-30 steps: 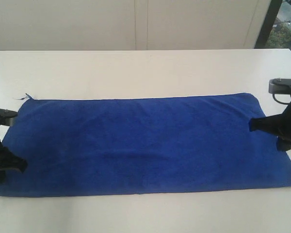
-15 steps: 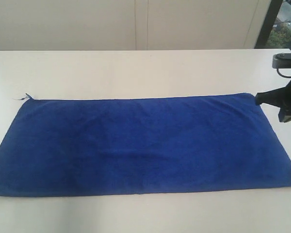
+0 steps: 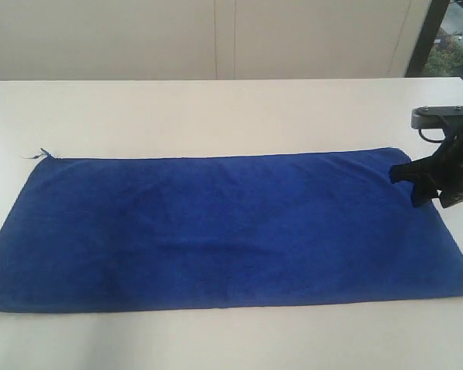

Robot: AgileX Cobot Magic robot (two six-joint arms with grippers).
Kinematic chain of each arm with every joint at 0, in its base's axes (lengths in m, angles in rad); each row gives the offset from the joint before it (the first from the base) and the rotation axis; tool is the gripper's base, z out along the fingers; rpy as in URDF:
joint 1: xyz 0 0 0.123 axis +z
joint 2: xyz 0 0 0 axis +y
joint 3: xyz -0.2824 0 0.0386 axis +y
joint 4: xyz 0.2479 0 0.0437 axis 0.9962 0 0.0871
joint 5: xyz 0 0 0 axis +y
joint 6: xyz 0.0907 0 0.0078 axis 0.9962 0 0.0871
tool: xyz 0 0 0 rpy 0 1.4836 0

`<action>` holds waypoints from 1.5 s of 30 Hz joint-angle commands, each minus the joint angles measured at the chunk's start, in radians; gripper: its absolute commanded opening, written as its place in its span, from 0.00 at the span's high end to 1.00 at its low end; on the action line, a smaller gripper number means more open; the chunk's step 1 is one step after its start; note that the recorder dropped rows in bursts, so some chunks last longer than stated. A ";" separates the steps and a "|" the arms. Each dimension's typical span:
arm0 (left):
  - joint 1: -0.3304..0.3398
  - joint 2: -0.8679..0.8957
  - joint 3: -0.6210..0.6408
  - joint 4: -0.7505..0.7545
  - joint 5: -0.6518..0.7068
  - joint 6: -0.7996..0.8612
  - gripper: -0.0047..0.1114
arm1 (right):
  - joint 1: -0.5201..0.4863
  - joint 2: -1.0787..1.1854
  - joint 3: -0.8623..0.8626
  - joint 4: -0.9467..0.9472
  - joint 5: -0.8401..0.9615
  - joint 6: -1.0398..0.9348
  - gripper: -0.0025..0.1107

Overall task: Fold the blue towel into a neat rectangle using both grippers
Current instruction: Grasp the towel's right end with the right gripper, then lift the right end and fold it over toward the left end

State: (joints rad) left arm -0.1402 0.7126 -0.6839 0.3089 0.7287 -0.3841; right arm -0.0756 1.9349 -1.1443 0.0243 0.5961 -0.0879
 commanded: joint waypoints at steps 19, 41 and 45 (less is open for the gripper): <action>-0.004 -0.006 0.008 0.003 0.002 -0.009 0.96 | -0.018 0.057 -0.022 -0.034 0.043 0.065 0.98; -0.004 -0.006 0.008 0.003 0.002 -0.009 0.96 | -0.184 0.044 -0.192 -0.262 0.152 0.172 0.98; -0.004 -0.006 0.008 0.003 0.002 -0.009 0.96 | -0.139 -0.008 -0.231 -0.191 0.211 0.146 0.98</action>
State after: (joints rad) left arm -0.1402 0.7126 -0.6839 0.3108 0.7267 -0.3841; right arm -0.2449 1.9727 -1.3478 -0.2108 0.7734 0.0840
